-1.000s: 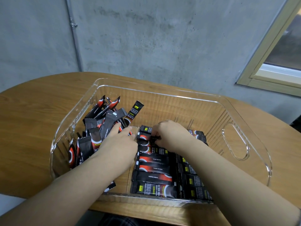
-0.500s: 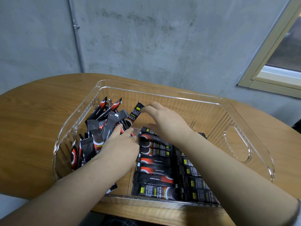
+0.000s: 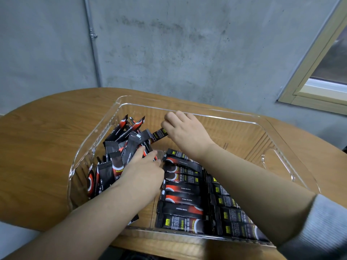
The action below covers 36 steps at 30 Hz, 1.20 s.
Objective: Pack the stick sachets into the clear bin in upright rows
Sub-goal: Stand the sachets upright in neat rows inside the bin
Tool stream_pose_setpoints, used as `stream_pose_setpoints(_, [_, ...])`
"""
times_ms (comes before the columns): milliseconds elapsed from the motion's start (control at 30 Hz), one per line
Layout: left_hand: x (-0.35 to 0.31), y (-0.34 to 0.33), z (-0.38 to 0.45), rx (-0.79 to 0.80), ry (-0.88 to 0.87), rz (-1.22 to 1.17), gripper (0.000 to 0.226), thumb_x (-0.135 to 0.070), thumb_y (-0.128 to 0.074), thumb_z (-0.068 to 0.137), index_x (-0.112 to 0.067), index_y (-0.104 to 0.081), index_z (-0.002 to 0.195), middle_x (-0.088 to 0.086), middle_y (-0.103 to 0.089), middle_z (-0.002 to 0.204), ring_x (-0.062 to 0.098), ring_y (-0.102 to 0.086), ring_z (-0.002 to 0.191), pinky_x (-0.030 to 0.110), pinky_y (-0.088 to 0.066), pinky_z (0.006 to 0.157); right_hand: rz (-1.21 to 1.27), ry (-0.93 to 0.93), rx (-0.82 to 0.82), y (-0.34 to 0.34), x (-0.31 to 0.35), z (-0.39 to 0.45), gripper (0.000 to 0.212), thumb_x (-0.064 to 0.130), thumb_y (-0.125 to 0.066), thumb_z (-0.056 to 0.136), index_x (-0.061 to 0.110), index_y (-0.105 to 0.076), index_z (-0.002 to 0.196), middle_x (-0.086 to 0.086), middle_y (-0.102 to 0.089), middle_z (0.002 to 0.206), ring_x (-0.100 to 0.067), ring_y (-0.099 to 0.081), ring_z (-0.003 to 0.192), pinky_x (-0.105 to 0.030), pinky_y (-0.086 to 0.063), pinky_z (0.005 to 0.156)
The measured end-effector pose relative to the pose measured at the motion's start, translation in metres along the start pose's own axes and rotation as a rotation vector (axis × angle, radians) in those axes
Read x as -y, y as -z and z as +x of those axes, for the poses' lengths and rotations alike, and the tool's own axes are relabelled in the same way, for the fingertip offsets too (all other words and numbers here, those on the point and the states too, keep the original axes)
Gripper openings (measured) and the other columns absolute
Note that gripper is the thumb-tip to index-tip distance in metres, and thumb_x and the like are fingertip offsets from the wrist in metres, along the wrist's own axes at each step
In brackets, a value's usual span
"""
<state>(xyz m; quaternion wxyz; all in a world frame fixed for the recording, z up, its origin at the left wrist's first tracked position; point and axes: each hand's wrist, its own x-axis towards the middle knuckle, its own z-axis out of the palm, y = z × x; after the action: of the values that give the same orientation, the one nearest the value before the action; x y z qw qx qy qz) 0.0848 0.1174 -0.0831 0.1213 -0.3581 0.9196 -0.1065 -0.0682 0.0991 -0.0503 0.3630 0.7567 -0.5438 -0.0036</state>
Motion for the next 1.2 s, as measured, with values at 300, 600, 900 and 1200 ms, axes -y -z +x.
stream_pose_setpoints(300, [0.000,0.000,0.000,-0.004,-0.008,0.016,0.037,-0.028,-0.045,0.096,-0.021,-0.057,0.130,0.002,-0.041,0.148,0.024,-0.013,0.145,0.050,0.002,0.115,-0.051,0.024,0.105,0.002,0.011,0.004,0.025,0.013,-0.080,0.046,0.017,-0.061,0.061,0.000,-0.055,0.072,-0.019,-0.052,0.065,-0.027,-0.024,0.053])
stream_pose_setpoints(600, [0.000,-0.002,-0.002,-0.027,0.001,-0.023,0.036,-0.025,-0.044,0.095,-0.024,-0.060,0.127,-0.004,-0.045,0.143,0.021,-0.011,0.144,0.049,0.001,0.114,0.514,-0.497,0.356,0.020,-0.022,-0.032,0.021,0.010,-0.047,0.095,0.008,-0.068,0.102,-0.011,-0.059,0.098,-0.029,-0.051,0.097,-0.030,-0.038,0.079])
stream_pose_setpoints(900, [0.000,-0.005,-0.001,-0.059,0.001,-0.022,0.035,-0.024,-0.043,0.094,-0.025,-0.061,0.124,-0.007,-0.050,0.138,0.019,-0.016,0.143,0.047,0.000,0.112,0.830,-0.673,0.682,0.042,-0.027,-0.063,0.025,0.005,-0.049,0.093,0.013,-0.073,0.098,-0.005,-0.070,0.084,-0.018,-0.059,0.072,-0.025,-0.047,0.064])
stream_pose_setpoints(1200, [0.001,-0.008,-0.002,-0.098,0.005,-0.028,0.035,-0.021,-0.045,0.093,-0.020,-0.058,0.126,-0.007,-0.051,0.136,0.016,-0.017,0.143,0.046,-0.004,0.114,0.630,-0.548,0.659,0.029,0.003,-0.060,0.025,0.028,-0.063,0.087,0.004,-0.063,0.091,-0.011,-0.060,0.098,-0.028,-0.055,0.089,-0.029,-0.042,0.070])
